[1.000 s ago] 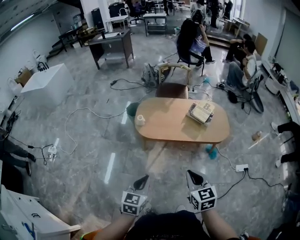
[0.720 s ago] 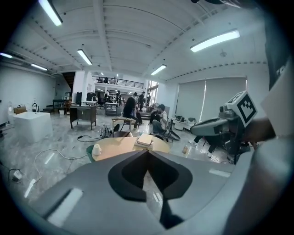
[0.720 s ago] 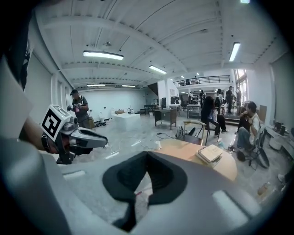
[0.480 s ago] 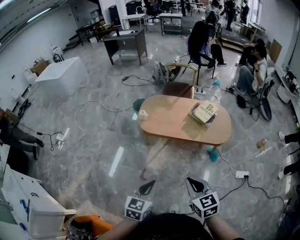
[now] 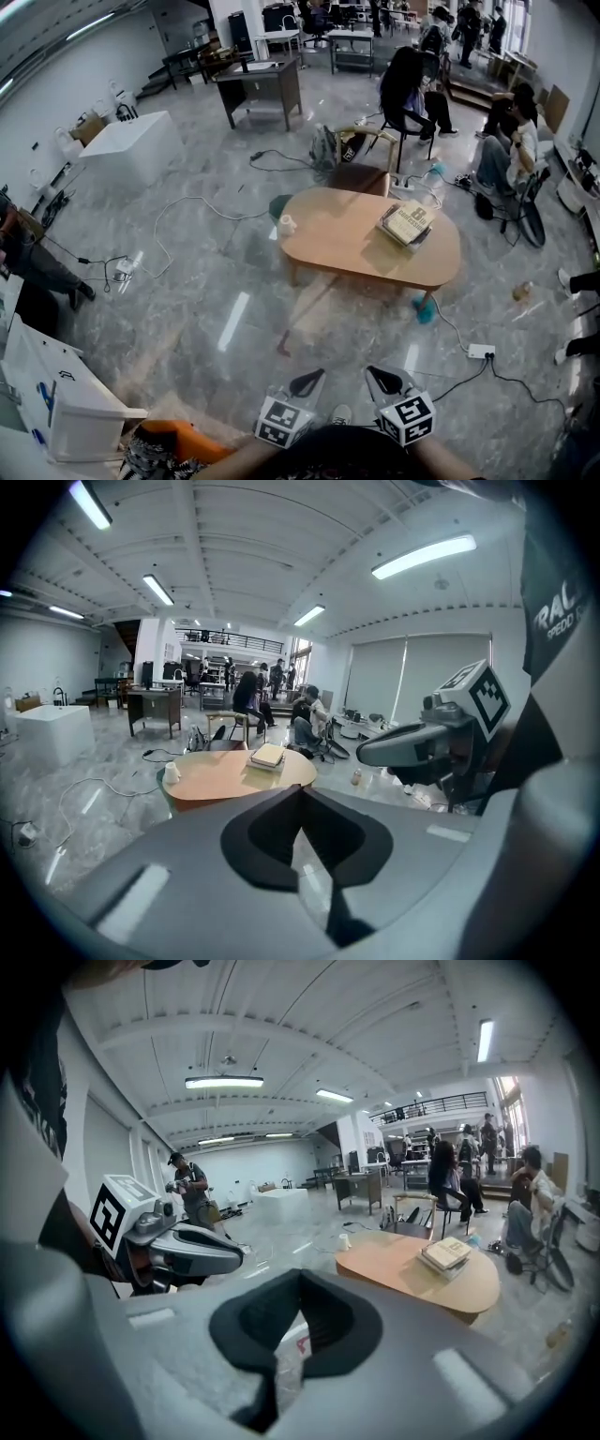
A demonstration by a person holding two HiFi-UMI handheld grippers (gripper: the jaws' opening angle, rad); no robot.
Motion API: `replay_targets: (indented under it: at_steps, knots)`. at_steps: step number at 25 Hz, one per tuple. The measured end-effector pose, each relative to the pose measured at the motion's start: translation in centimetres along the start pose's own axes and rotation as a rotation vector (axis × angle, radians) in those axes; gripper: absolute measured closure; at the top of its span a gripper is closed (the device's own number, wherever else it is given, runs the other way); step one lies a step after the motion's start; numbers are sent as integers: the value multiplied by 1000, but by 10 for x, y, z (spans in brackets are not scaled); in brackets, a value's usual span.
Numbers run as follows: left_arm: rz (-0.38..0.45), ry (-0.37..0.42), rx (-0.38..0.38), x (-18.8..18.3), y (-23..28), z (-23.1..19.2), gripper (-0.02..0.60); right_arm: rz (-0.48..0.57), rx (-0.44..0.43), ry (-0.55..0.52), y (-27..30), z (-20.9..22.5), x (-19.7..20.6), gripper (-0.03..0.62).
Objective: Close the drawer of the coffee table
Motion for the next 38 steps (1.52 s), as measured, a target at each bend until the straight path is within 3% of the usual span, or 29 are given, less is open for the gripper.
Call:
replay_targets:
  at_steps: [7, 38]
  knots:
    - [-8, -1, 39, 4, -4, 11, 575, -26, -35, 42, -5, -18, 15, 592]
    - [-18, -23, 38, 19, -10, 21, 575, -29, -44, 31, -10, -24, 26, 592]
Point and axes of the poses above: the fingertips, and each gripper's own axes: y forward along the fingers, z to its right, x out of its underside, the point moved 6 cm from there along -y, backward along the fingers, and after that the axes turned 11 degrees about -x, right-handed, at the moved point
